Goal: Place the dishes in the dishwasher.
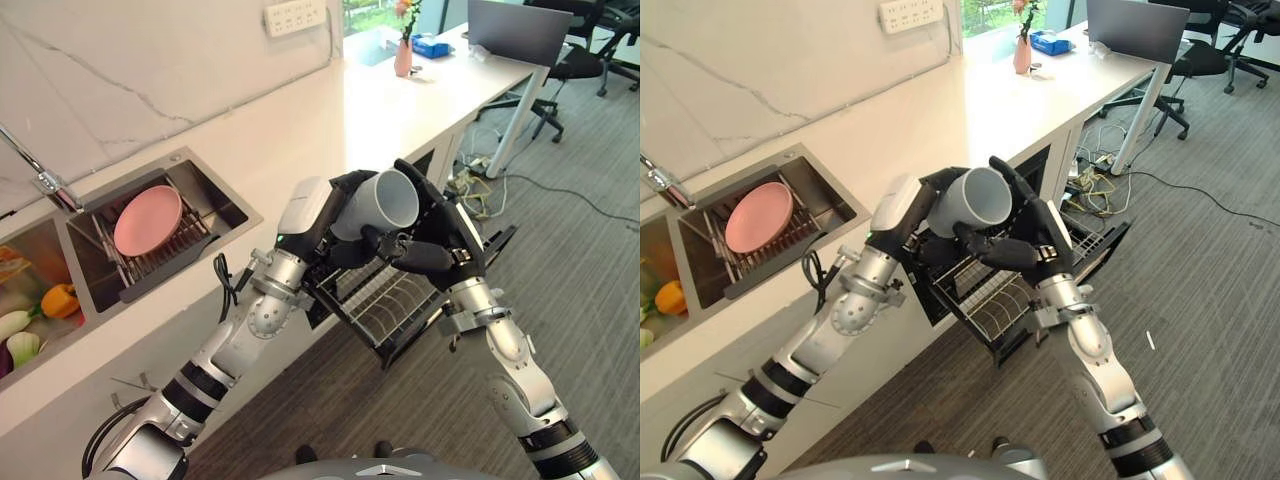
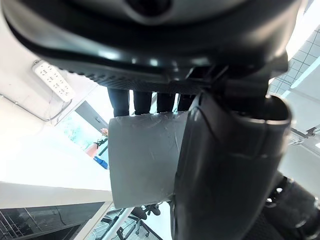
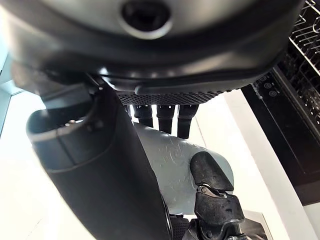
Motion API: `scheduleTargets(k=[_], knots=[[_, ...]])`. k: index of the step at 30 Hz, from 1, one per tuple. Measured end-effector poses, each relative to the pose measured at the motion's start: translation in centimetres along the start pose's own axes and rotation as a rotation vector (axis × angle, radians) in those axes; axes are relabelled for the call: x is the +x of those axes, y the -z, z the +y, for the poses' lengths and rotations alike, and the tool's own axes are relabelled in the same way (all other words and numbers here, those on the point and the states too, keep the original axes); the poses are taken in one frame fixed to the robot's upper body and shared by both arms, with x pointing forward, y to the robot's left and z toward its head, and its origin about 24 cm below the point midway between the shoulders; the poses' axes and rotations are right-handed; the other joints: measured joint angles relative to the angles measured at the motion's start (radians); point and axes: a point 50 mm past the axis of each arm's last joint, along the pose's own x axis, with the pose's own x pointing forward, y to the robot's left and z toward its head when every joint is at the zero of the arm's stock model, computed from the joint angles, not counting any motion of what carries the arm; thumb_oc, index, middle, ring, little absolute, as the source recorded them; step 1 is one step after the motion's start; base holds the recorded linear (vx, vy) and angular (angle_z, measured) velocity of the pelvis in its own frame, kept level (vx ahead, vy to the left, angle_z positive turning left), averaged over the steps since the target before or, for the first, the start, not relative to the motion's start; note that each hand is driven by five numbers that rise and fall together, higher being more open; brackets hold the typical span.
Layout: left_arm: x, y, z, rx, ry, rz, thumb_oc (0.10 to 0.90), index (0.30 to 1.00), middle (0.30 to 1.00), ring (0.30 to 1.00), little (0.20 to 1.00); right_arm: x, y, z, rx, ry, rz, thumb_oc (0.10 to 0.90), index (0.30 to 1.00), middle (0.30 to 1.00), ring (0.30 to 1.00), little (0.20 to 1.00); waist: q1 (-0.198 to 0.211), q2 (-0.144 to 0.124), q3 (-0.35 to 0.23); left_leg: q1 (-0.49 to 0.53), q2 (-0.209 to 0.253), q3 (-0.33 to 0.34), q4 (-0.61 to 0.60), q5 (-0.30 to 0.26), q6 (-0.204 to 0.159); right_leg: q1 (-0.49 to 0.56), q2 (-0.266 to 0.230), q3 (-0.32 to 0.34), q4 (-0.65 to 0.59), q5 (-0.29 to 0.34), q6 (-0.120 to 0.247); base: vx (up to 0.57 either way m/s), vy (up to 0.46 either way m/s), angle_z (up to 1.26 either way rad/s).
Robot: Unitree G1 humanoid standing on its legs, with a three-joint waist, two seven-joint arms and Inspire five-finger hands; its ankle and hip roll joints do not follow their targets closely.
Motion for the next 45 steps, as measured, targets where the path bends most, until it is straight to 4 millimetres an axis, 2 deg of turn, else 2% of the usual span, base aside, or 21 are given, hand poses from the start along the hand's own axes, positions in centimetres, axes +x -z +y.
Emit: scheduleTargets(k=[3,4,5,6,16,17,19,21,24,27,32,33,34,35,36,38,39,40,42,43,45], knots=[[0.0,0.0,0.0,-0.036,0.005,0.01,0.4,0.3,0.3,0.3,0.3,-0.1,0.2,0.0,-0.038,0.018,0.001,0.4,0.3,0.3,0.3,0.3,0.001,0.0,0.0,-0.002,-0.001,-0.003,0.0,0.0,0.0,0.0,-0.001,-0.003,0.0,0.0,0.0,0.0,-0.005,0.02],[0.0,0.1,0.0,-0.036,0.002,0.012,0.513,0.469,0.469,0.469,0.469,-0.1,0.1,0.0,-0.015,0.027,-0.011,0.4,0.3,0.3,0.3,0.3,0.0,0.0,0.0,-0.003,-0.001,-0.005,0.0,0.0,0.0,0.0,-0.001,-0.005,0.0,0.0,0.0,0.0,0.0,0.0],[0.0,0.1,0.0,-0.036,0.002,0.012,0.513,0.469,0.469,0.469,0.469,-0.1,0.1,0.0,-0.015,0.027,-0.011,0.4,0.3,0.3,0.3,0.3,0.0,0.0,0.0,-0.003,-0.001,-0.005,0.0,0.0,0.0,0.0,-0.001,-0.005,0.0,0.0,0.0,0.01,-0.005,0.04],[0.0,0.1,0.1,-0.033,0.0,0.012,0.8,0.9,0.9,0.9,0.9,-0.1,0.2,0.1,0.001,0.03,-0.009,0.4,0.3,0.3,0.3,0.3,0.0,0.0,0.0,-0.003,-0.001,-0.008,0.0,0.0,0.0,0.001,-0.001,-0.011,-0.001,0.0,0.0,0.01,-0.009,0.07],[-1.0,0.2,-0.5,-0.069,0.024,0.021,0.8,0.9,0.9,0.9,0.9,-0.3,1.0,0.6,0.081,0.132,-0.022,0.4,0.3,0.3,0.3,0.3,0.015,0.0,0.0,-0.002,-0.003,-0.021,0.0,0.0,0.0,0.012,-0.001,-0.021,-0.012,0.0,0.0,0.0,-0.004,0.04],[-2.9,-0.3,-1.9,-0.219,-0.052,0.085,0.8,0.9,0.9,0.9,0.9,-1.0,2.5,0.9,0.299,0.268,0.0,0.4,0.3,0.3,0.3,0.3,0.043,0.0,0.0,-0.003,-0.001,-0.025,-0.003,0.0,0.0,0.015,0.002,-0.024,-0.019,0.0,-0.001,0.02,-0.023,0.09],[-3.4,-0.1,-2.2,-0.248,-0.052,0.109,0.8,0.9,0.9,0.9,0.9,-1.2,3.0,0.6,0.336,0.306,0.017,0.4,0.3,0.3,0.3,0.3,0.062,0.002,-0.002,-0.008,-0.002,-0.033,-0.001,0.001,-0.002,0.017,0.003,-0.03,-0.02,-0.001,0.0,0.01,-0.018,0.11],[-5.3,0.6,-2.3,-0.323,-0.102,0.204,0.8,0.9,0.9,0.9,0.9,-1.6,2.7,-0.7,0.361,0.393,0.007,0.4,0.3,0.3,0.3,0.3,0.07,0.003,-0.003,-0.01,-0.007,-0.051,-0.004,0.001,-0.003,0.026,0.0,-0.049,-0.028,-0.002,-0.002,0.01,-0.019,0.26],[-9.5,3.4,-2.4,-0.323,-0.085,0.426,0.8,0.9,0.9,0.9,0.9,-2.7,-0.5,-5.8,0.297,0.631,-0.187,0.4,0.3,0.3,0.3,0.3,0.109,0.0,-0.001,-0.012,-0.012,-0.069,-0.003,0.002,-0.002,0.035,-0.002,-0.065,-0.031,-0.006,0.0,0.0,-0.031,0.19],[-13.8,5.9,-2.4,-0.379,-0.076,0.659,0.8,0.9,0.9,0.9,0.9,-4.1,-3.6,-10.3,-0.023,0.729,-0.222,0.4,0.3,0.3,0.3,0.3,0.106,-0.014,0.002,-0.018,-0.015,-0.083,0.0,0.005,0.001,0.035,-0.005,-0.082,-0.031,-0.007,0.003,-0.02,-0.013,0.13],[-15.8,6.8,-3.1,-0.388,0.044,0.732,0.8,0.9,0.9,0.9,0.9,-4.5,-4.2,-11.6,-0.218,0.737,-0.179,0.4,0.3,0.3,0.3,0.3,0.103,-0.027,0.009,-0.022,-0.014,-0.093,-0.004,0.008,-0.001,0.035,-0.003,-0.092,-0.032,-0.008,0.003,-0.01,0.0,0.08],[-16.6,6.5,-4.0,-0.449,0.145,0.747,0.8,0.9,0.9,0.9,0.9,-4.7,-3.0,-11.8,-0.265,0.716,-0.094,0.4,0.3,0.3,0.3,0.3,0.104,-0.037,0.01,-0.034,-0.014,-0.104,-0.005,0.01,-0.002,0.035,-0.002,-0.103,-0.033,-0.01,0.005,-0.01,0.009,0.12],[-16.6,6.5,-4.0,-0.449,0.145,0.747,0.8,0.9,0.9,0.9,0.9,-4.7,-3.0,-11.8,-0.265,0.716,-0.094,0.4,0.3,0.3,0.3,0.3,0.104,-0.037,0.01,-0.034,-0.014,-0.104,-0.005,0.01,-0.002,0.035,-0.002,-0.103,-0.033,-0.01,0.005,-0.02,0.008,0.17],[-17.9,6.3,-5.1,-0.527,0.256,0.778,0.8,0.9,0.9,0.9,0.9,-5.3,-0.8,-12.4,-0.336,0.665,0.064,0.4,0.3,0.3,0.3,0.3,0.115,-0.046,0.013,-0.038,-0.014,-0.108,-0.005,0.006,-0.009,0.033,-0.002,-0.108,-0.033,-0.011,0.007,0.0,0.0,0.05],[-17.9,6.3,-5.1,-0.527,0.256,0.778,0.8,0.9,0.9,0.9,0.9,-5.3,-0.8,-12.4,-0.336,0.665,0.064,0.4,0.3,0.3,0.3,0.3,0.115,-0.046,0.013,-0.038,-0.014,-0.108,-0.005,0.006,-0.009,0.033,-0.002,-0.108,-0.033,-0.011,0.007,-0.02,0.003,0.12],[-20.5,6.4,-6.5,-0.601,0.404,0.866,0.8,0.9,0.9,0.9,0.9,-7.3,3.2,-14.2,-0.502,0.592,0.407,0.4,0.3,0.3,0.3,0.3,0.149,-0.058,0.022,-0.052,-0.019,-0.127,-0.005,0.006,-0.008,0.03,-0.005,-0.13,-0.033,-0.01,0.003,-0.03,-0.003,0.2],[-20.5,6.4,-6.5,-0.601,0.404,0.866,0.8,0.9,0.9,0.9,0.9,-7.3,3.2,-14.2,-0.502,0.592,0.407,0.4,0.3,0.3,0.3,0.3,0.149,-0.058,0.022,-0.052,-0.019,-0.127,-0.005,0.006,-0.008,0.03,-0.005,-0.13,-0.033,-0.01,0.003,-0.07,-0.02,0.27],[-21.3,6.7,-6.9,-0.604,0.433,0.907,0.8,0.9,0.9,0.9,0.9,-8.6,5.6,-14.6,-0.485,0.636,0.535,0.4,0.3,0.3,0.3,0.3,0.169,-0.066,0.027,-0.06,-0.021,-0.139,-0.005,0.008,-0.006,0.028,-0.006,-0.141,-0.034,-0.012,0.001,-0.05,-0.014,0.14],[-21.3,6.7,-6.9,-0.604,0.433,0.907,0.8,0.9,0.9,0.9,0.9,-8.6,5.6,-14.6,-0.485,0.636,0.535,0.4,0.3,0.3,0.3,0.3,0.169,-0.066,0.027,-0.06,-0.021,-0.139,-0.005,0.008,-0.006,0.028,-0.006,-0.141,-0.034,-0.012,0.001,-0.05,-0.019,0.22],[-21.7,7.7,-6.4,-0.575,0.437,0.944,0.8,0.9,0.9,0.9,0.9,-9.0,7.7,-14.3,-0.552,0.558,0.679,0.4,0.3,0.3,0.3,0.3,0.216,-0.068,0.054,-0.094,-0.029,-0.168,-0.004,0.031,0.009,0.007,-0.009,-0.169,-0.033,-0.013,0.002,-0.05,-0.024,0.3],[-21.6,7.9,-6.1,-0.561,0.426,0.946,0.8,0.9,0.9,0.9,0.9,-8.2,8.1,-13.9,-0.581,0.518,0.69,0.4,0.3,0.3,0.3,0.3,0.223,-0.075,0.073,-0.107,-0.031,-0.191,0.001,0.042,0.008,0.004,-0.008,-0.192,-0.032,-0.013,0.002,-0.09,-0.064,0.47]])
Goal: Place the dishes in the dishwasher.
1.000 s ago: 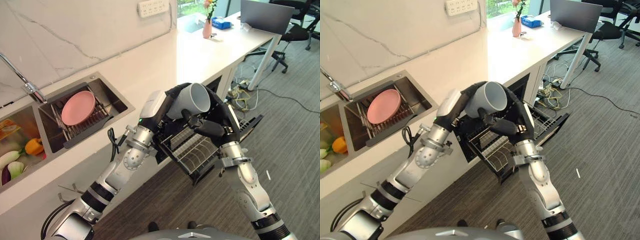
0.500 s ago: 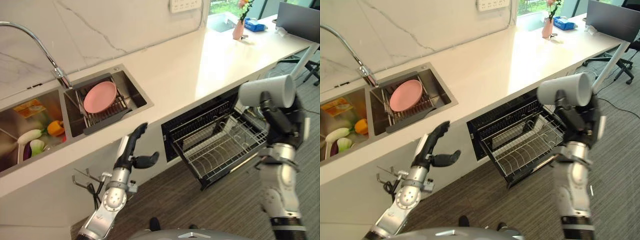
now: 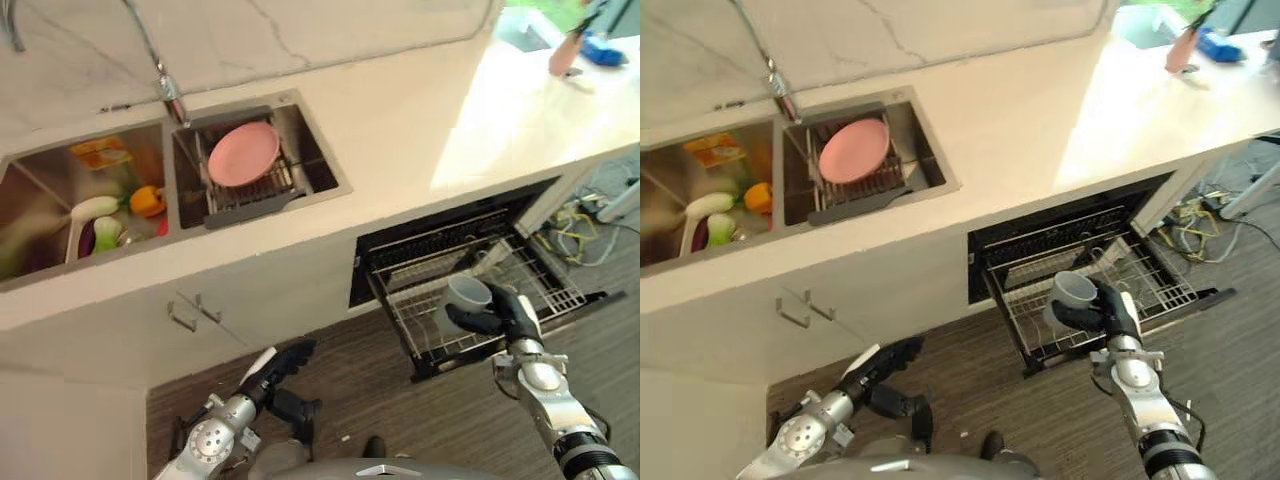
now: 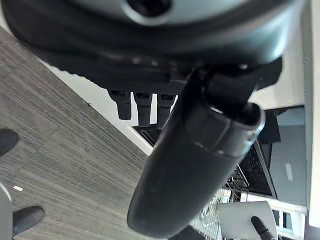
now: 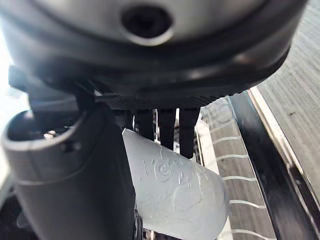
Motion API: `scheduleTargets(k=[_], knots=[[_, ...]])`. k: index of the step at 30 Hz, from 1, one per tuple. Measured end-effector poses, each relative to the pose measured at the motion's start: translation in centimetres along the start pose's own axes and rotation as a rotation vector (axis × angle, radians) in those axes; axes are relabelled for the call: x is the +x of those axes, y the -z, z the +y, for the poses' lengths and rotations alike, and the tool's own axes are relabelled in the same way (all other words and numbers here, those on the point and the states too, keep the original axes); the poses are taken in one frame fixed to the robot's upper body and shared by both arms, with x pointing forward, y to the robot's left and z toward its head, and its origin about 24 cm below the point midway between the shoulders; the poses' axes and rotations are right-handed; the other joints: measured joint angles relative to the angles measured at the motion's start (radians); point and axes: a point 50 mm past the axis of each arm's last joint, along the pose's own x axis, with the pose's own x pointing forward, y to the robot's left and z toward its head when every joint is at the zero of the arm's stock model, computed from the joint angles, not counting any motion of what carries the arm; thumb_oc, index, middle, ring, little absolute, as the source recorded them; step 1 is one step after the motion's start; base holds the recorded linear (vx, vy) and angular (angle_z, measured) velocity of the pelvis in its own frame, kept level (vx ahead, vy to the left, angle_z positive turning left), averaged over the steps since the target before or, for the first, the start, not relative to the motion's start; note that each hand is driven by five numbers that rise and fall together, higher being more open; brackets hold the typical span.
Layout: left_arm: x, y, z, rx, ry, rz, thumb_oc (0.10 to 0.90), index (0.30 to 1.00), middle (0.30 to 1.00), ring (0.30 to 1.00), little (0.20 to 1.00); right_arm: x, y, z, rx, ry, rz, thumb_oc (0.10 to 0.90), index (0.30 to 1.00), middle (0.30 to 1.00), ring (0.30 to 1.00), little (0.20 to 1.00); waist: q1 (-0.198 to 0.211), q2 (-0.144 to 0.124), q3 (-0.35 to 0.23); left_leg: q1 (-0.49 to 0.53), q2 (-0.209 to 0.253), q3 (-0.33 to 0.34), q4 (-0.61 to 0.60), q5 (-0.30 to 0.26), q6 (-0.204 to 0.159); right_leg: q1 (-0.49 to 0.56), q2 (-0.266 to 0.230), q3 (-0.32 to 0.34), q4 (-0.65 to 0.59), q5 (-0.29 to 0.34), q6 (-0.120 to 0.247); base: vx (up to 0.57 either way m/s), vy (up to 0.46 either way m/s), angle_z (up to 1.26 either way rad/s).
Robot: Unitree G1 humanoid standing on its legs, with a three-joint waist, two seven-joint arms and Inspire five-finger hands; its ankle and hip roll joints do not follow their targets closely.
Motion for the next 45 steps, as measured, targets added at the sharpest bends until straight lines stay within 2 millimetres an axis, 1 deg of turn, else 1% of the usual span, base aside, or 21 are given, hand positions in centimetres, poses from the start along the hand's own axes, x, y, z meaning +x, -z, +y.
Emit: scheduleTargets(k=[3,5,7,11,12,13,14,20,23,26,27,30,32,33,35,38,40,42,43,44,45], knots=[[1.1,-1.0,1.6,0.022,-0.055,-0.026,0.8,0.9,0.9,0.9,0.9,2.6,-1.3,1.3,-0.178,-0.055,0.021,0.4,0.3,0.3,0.3,0.3,0.05,-0.039,0.041,-0.065,0.01,-0.072,0.0,0.034,-0.022,-0.04,0.019,-0.073,-0.007,0.002,-0.007,-0.1,-0.067,0.72],[1.1,-1.2,2.0,0.044,-0.063,-0.029,0.8,0.9,0.9,0.9,0.9,3.6,-3.1,1.3,-0.194,-0.044,-0.023,0.4,0.3,0.3,0.3,0.3,0.086,-0.039,0.063,-0.096,0.018,-0.074,0.0,0.032,-0.032,-0.069,0.025,-0.083,-0.001,0.007,-0.02,-0.06,-0.036,0.2],[1.0,-1.0,2.1,0.053,-0.064,-0.021,0.8,0.9,0.9,0.9,0.9,4.3,-4.3,0.9,-0.207,-0.021,-0.044,0.4,0.3,0.3,0.3,0.3,0.088,-0.032,0.075,-0.104,0.021,-0.055,-0.001,0.03,-0.029,-0.073,0.024,-0.095,0.002,0.008,-0.02,-0.05,-0.044,0.14],[1.4,-1.6,2.4,0.066,-0.073,-0.038,0.8,0.9,0.9,0.9,0.9,5.6,-4.9,0.2,-0.24,0.006,0.002,0.402,0.302,0.302,0.302,0.302,0.097,-0.047,0.099,-0.122,0.011,-0.077,0.0,0.046,-0.018,-0.079,0.019,-0.115,0.002,0.001,-0.013,-0.03,-0.02,0.19],[1.7,-1.9,2.5,0.071,-0.075,-0.05,0.8,0.9,0.9,0.9,0.9,5.8,-5.0,0.1,-0.245,0.013,0.016,0.59,0.585,0.585,0.585,0.585,0.098,-0.047,0.106,-0.125,0.008,-0.083,0.0,0.049,-0.015,-0.079,0.017,-0.122,0.001,0.001,-0.012,-0.02,0.017,0.24],[1.9,-2.3,2.7,0.076,-0.078,-0.061,0.8,0.9,0.9,0.9,0.9,6.0,-5.1,0.0,-0.245,0.019,0.026,0.717,0.775,0.775,0.775,0.775,0.098,-0.045,0.109,-0.127,0.006,-0.086,0.0,0.05,-0.013,-0.079,0.016,-0.126,0.0,0.0,-0.012,-0.02,0.019,0.14],[2.0,-2.5,2.8,0.08,-0.083,-0.07,0.8,0.9,0.9,0.9,0.9,6.3,-5.4,-0.1,-0.247,0.027,0.04,0.8,0.9,0.9,0.9,0.9,0.098,-0.042,0.111,-0.127,0.003,-0.087,0.0,0.05,-0.013,-0.079,0.013,-0.127,-0.001,-0.001,-0.01,-0.02,0.02,0.07],[3.1,-4.4,3.8,0.096,-0.116,-0.125,0.8,0.9,0.9,0.9,0.9,6.7,-7.0,0.8,-0.251,0.013,-0.009,0.8,0.9,0.9,0.9,0.9,0.088,-0.035,0.117,-0.121,0.004,-0.077,0.0,0.05,-0.013,-0.075,0.013,-0.121,-0.003,-0.003,-0.008,0.0,0.012,-0.03],[3.3,-4.1,3.7,0.09,-0.12,-0.112,0.8,0.9,0.9,0.9,0.9,6.5,-8.2,1.5,-0.245,-0.011,-0.074,0.8,0.9,0.9,0.9,0.9,0.056,-0.035,0.117,-0.11,0.006,-0.068,0.0,0.05,-0.013,-0.068,0.012,-0.111,-0.003,-0.003,-0.008,0.05,0.048,-0.1],[3.6,-0.8,2.9,0.013,-0.147,0.03,0.8,0.9,0.9,0.9,0.9,3.8,-8.0,2.2,-0.016,-0.041,-0.19,0.8,0.9,0.9,0.9,0.9,0.025,-0.034,0.117,-0.058,0.004,-0.04,0.0,0.03,-0.023,-0.027,0.005,-0.085,-0.004,-0.007,-0.002,0.04,0.035,-0.24],[3.6,-0.8,2.9,0.013,-0.147,0.03,0.8,0.9,0.9,0.9,0.9,3.8,-8.0,2.2,-0.016,-0.041,-0.19,0.8,0.9,0.9,0.9,0.9,0.025,-0.034,0.117,-0.058,0.004,-0.04,0.0,0.03,-0.023,-0.027,0.005,-0.085,-0.004,-0.007,-0.002,0.02,0.023,-0.14],[3.3,1.9,1.7,-0.164,-0.184,0.134,0.8,0.9,0.9,0.9,0.9,0.9,-5.5,1.5,0.183,-0.017,-0.177,0.8,0.9,0.9,0.9,0.9,-0.012,-0.022,0.109,-0.033,0.004,-0.022,-0.001,0.017,-0.021,-0.008,0.003,-0.07,-0.005,-0.007,-0.003,0.03,0.011,-0.15],[2.9,3.8,0.8,-0.23,-0.199,0.225,0.8,0.9,0.9,0.9,0.9,-0.8,-3.6,1.1,0.228,-0.018,-0.139,0.8,0.9,0.9,0.9,0.9,-0.04,-0.016,0.096,-0.027,0.005,-0.018,-0.001,0.011,-0.025,-0.003,0.002,-0.066,-0.005,-0.008,-0.004,0.04,-0.009,-0.05],[2.9,3.8,0.8,-0.23,-0.199,0.225,0.8,0.9,0.9,0.9,0.9,-0.8,-3.6,1.1,0.228,-0.018,-0.139,0.8,0.9,0.9,0.9,0.9,-0.04,-0.016,0.096,-0.027,0.005,-0.018,-0.001,0.011,-0.025,-0.003,0.002,-0.066,-0.005,-0.008,-0.004,0.0,0.0,0.0],[2.5,6.0,-0.1,-0.314,-0.249,0.332,0.8,0.9,0.9,0.9,0.9,-2.7,-2.3,0.9,0.306,-0.007,-0.126,0.8,0.9,0.9,0.9,0.9,-0.055,-0.004,0.079,-0.012,0.004,-0.012,-0.004,0.008,-0.026,0.011,0.001,-0.06,-0.008,-0.009,-0.006,0.01,0.0,-0.1],[1.3,8.6,-0.8,-0.331,-0.289,0.466,0.8,0.9,0.9,0.9,0.9,-3.0,-2.4,0.5,0.263,-0.032,-0.131,0.8,0.9,0.9,0.9,0.9,-0.069,0.008,0.035,-0.009,0.008,-0.001,-0.004,0.006,-0.029,0.011,0.004,-0.052,-0.015,-0.008,-0.007,0.01,0.001,-0.1],[0.8,9.3,-0.9,-0.32,-0.312,0.504,0.8,0.9,0.9,0.9,0.9,-3.0,-3.2,0.2,0.261,-0.032,-0.168,0.8,0.9,0.9,0.9,0.9,-0.061,0.021,0.014,-0.01,0.01,-0.003,-0.005,0.006,-0.029,0.011,0.007,-0.054,-0.015,-0.008,-0.007,-0.06,-0.012,0.03],[0.4,9.8,-1.1,-0.313,-0.338,0.524,0.8,0.9,0.9,0.9,0.9,-3.5,-5.7,0.3,0.31,-0.058,-0.278,0.8,0.9,0.9,0.9,0.9,-0.055,0.042,0.005,-0.031,0.006,-0.012,0.017,0.013,-0.036,0.009,0.012,-0.06,-0.012,-0.009,-0.007,-0.1,-0.032,0.21],[0.6,9.6,-0.8,-0.319,-0.361,0.518,0.8,0.9,0.9,0.9,0.9,-3.8,-6.9,0.5,0.362,-0.079,-0.34,0.8,0.9,0.9,0.9,0.9,-0.055,0.041,0.007,-0.067,-0.007,-0.021,0.055,0.032,-0.063,0.001,0.004,-0.079,-0.008,-0.011,-0.007,-0.06,-0.024,0.91],[1.3,8.9,-0.4,-0.329,-0.387,0.488,0.8,0.9,0.9,0.9,0.9,-4.5,-9.2,0.4,0.43,-0.115,-0.465,0.8,0.9,0.9,0.9,0.9,-0.056,0.026,0.011,-0.128,-0.038,0.002,0.087,0.112,-0.175,-0.022,-0.045,-0.141,-0.005,-0.009,-0.021,0.11,0.035,1.19],[2.1,8.3,-0.3,-0.337,-0.399,0.471,0.8,0.9,0.9,0.9,0.9,-4.7,-11.1,0.3,0.469,-0.136,-0.556,0.8,0.9,0.9,0.9,0.9,-0.046,0.014,0.026,-0.163,-0.027,0.15,0.154,0.103,-0.178,-0.02,-0.068,-0.18,-0.017,0.005,-0.037,0.17,0.071,1.21]])
